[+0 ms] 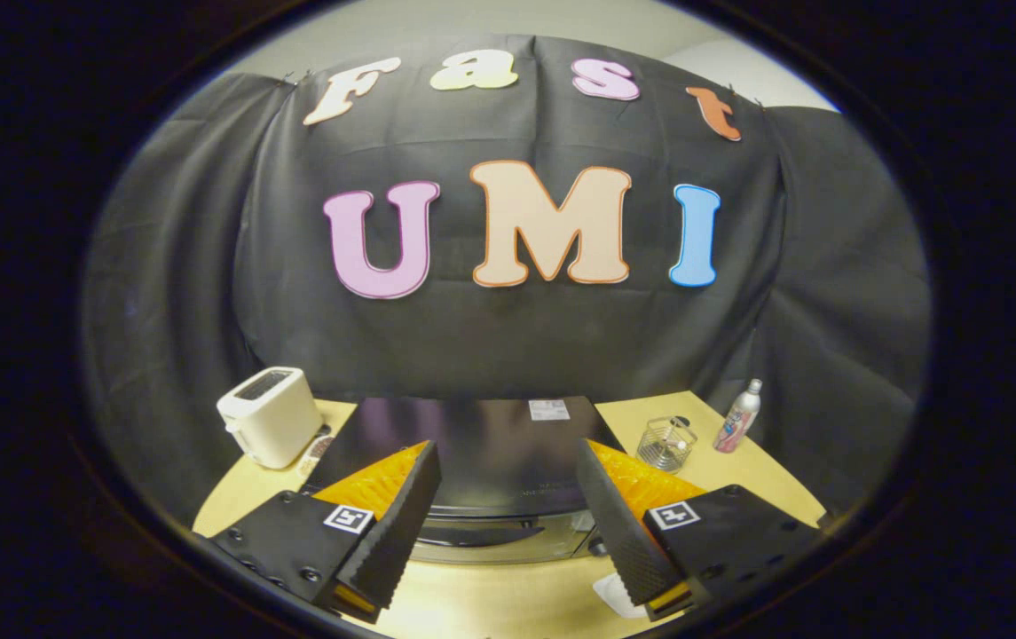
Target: Open the toaster oven, put the food inside, and close the toaster oven door.
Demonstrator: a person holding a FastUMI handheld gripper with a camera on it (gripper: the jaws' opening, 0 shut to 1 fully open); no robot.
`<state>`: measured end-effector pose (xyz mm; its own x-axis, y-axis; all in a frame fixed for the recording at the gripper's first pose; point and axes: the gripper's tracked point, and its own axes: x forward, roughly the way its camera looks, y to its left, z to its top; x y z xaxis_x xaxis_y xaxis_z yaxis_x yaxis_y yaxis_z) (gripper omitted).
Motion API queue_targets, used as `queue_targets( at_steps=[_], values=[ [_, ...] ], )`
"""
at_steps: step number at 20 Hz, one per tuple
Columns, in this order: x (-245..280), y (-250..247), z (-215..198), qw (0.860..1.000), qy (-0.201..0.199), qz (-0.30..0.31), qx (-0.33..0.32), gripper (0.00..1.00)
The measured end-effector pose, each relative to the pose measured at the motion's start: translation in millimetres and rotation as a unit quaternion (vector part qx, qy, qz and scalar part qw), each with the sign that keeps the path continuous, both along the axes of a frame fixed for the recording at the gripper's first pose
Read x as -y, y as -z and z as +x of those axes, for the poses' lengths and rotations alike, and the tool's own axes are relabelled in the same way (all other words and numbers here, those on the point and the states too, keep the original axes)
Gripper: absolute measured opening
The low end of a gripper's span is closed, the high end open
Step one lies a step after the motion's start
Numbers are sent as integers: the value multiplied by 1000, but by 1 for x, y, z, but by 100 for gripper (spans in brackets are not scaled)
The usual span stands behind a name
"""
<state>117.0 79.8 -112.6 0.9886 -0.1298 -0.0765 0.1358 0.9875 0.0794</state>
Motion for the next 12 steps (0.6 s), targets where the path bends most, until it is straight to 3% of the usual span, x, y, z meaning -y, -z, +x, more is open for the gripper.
queue_targets(
  at_steps=[4,12],
  values=[
    [-6,29,27,999,22,-16,-24,97],
    [-23,68,50,997,46,46,-35,97]
  ],
)
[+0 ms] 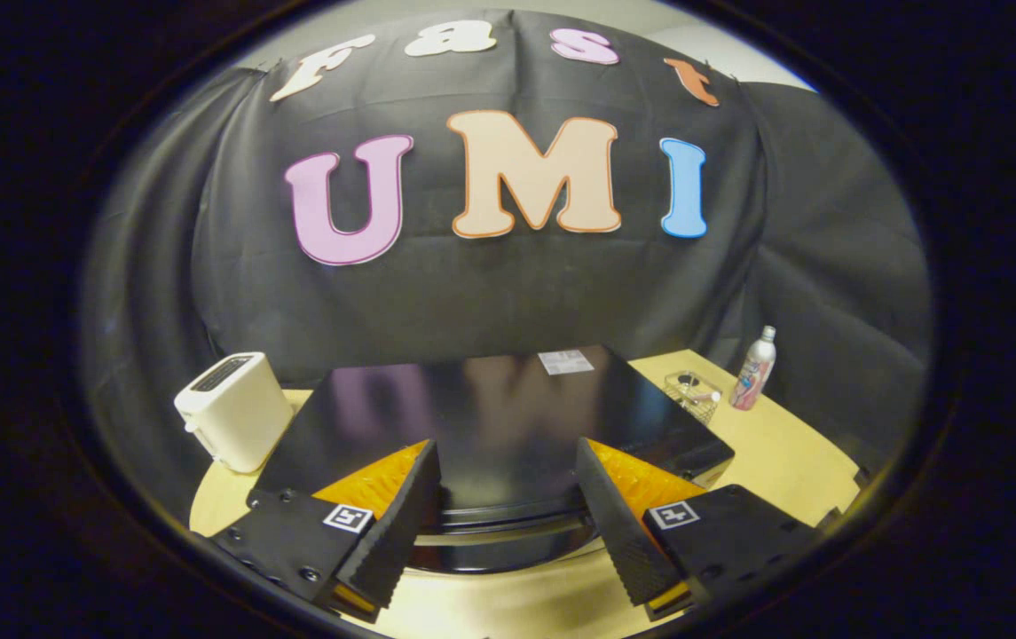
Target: Open the toaster oven, put the food inside, and close the toaster oven door.
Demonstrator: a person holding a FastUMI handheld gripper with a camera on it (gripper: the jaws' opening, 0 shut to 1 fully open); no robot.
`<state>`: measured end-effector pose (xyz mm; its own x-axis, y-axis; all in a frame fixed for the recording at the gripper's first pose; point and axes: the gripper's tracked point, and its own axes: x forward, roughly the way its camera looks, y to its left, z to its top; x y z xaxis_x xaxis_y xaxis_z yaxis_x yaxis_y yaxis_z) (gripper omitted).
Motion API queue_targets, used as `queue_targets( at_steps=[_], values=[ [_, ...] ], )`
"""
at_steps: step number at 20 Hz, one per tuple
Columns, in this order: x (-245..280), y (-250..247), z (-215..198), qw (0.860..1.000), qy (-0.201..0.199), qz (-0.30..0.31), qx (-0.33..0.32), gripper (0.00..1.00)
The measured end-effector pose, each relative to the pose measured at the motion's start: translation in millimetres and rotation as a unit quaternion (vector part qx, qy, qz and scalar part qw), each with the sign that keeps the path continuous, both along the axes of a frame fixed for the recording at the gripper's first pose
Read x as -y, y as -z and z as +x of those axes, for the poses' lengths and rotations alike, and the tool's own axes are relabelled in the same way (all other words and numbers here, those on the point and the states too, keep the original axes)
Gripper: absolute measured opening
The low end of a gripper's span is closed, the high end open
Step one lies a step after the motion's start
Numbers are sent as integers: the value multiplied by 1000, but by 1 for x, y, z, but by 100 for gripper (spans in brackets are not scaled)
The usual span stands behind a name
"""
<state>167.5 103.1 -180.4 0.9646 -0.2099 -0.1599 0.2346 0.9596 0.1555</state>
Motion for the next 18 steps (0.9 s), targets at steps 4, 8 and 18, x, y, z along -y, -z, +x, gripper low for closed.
queue_targets(
  at_steps=[4,8,18],
  values=[
    [0,1,-2,1000,7,12,19,97],
    [2,3,-8,999,1,-3,51,97],
    [5,15,-32,996,11,20,87,95]
  ],
)
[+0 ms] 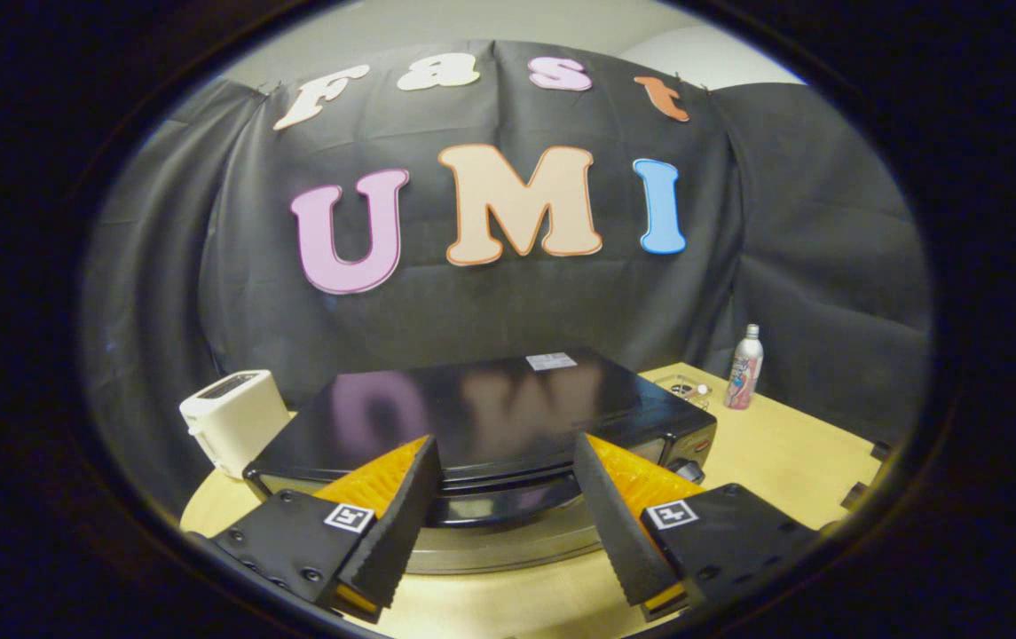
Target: Open the toaster oven, put the food inside, and close the toaster oven door.
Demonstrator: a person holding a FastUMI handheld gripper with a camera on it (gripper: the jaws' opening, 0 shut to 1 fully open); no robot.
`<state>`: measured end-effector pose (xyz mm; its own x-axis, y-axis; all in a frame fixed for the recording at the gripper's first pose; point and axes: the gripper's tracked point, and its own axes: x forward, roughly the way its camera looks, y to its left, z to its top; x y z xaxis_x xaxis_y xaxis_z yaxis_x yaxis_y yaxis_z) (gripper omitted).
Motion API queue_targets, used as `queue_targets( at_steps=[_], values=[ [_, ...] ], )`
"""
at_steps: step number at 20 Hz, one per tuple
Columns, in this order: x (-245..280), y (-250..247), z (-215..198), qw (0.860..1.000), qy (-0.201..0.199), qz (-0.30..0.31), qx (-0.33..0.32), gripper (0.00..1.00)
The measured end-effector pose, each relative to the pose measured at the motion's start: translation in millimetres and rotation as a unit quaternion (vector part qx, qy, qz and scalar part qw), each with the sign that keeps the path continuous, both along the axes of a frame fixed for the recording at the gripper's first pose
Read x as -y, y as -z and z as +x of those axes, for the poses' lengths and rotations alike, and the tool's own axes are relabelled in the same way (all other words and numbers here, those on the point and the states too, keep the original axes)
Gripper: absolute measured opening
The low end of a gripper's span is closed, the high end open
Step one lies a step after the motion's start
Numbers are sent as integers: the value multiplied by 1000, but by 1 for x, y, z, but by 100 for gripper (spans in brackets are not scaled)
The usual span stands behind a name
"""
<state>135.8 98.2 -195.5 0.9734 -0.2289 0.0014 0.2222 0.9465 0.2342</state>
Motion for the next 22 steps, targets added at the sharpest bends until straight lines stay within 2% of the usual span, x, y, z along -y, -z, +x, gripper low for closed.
queue_targets(
  at_steps=[7,15,22],
  values=[
    [3,8,-21,1000,-1,-9,-13,94],
    [6,39,-67,998,20,26,-49,93],
    [15,87,-104,988,85,61,-118,92]
  ],
)
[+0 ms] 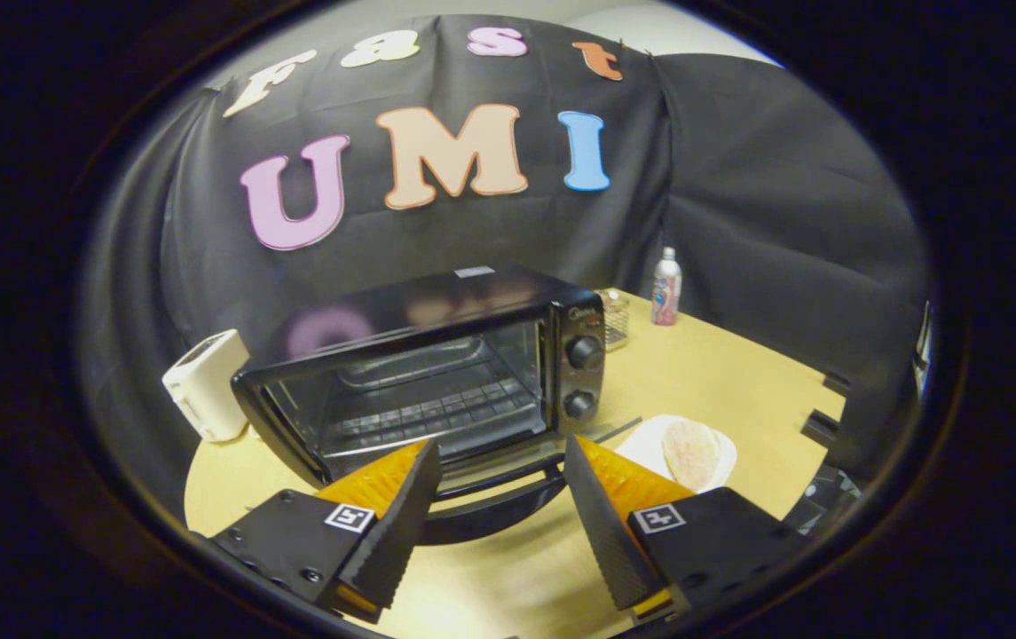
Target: Open the toaster oven, put the food inside, and close the toaster oven door.
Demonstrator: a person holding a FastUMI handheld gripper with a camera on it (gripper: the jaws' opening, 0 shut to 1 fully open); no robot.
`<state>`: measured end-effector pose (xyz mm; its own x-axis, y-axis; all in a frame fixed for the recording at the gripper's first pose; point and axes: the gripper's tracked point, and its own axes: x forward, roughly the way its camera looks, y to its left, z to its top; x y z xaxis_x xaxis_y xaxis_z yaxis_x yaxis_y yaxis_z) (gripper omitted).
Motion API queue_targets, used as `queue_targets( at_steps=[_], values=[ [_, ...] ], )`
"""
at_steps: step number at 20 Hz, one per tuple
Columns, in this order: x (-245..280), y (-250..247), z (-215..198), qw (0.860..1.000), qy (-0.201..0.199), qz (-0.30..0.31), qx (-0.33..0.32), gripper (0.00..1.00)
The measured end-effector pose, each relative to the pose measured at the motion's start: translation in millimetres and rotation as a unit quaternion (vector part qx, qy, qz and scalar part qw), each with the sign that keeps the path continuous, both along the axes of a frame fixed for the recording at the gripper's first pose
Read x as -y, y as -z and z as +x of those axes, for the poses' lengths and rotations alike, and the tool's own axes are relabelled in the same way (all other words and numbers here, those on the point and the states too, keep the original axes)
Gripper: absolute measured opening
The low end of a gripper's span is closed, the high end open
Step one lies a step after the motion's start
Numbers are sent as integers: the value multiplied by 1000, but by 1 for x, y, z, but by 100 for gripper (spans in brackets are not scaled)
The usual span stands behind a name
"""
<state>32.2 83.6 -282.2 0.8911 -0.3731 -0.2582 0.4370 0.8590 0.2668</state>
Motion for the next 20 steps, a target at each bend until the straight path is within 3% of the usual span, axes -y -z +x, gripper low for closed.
queue_targets(
  at_steps=[5,8,13,20],
  values=[
    [5,54,-14,995,33,21,-92,93],
    [5,81,-20,991,48,57,-108,94],
    [2,116,-12,985,66,107,-115,95],
    [18,122,-11,984,103,115,-85,95]
  ],
)
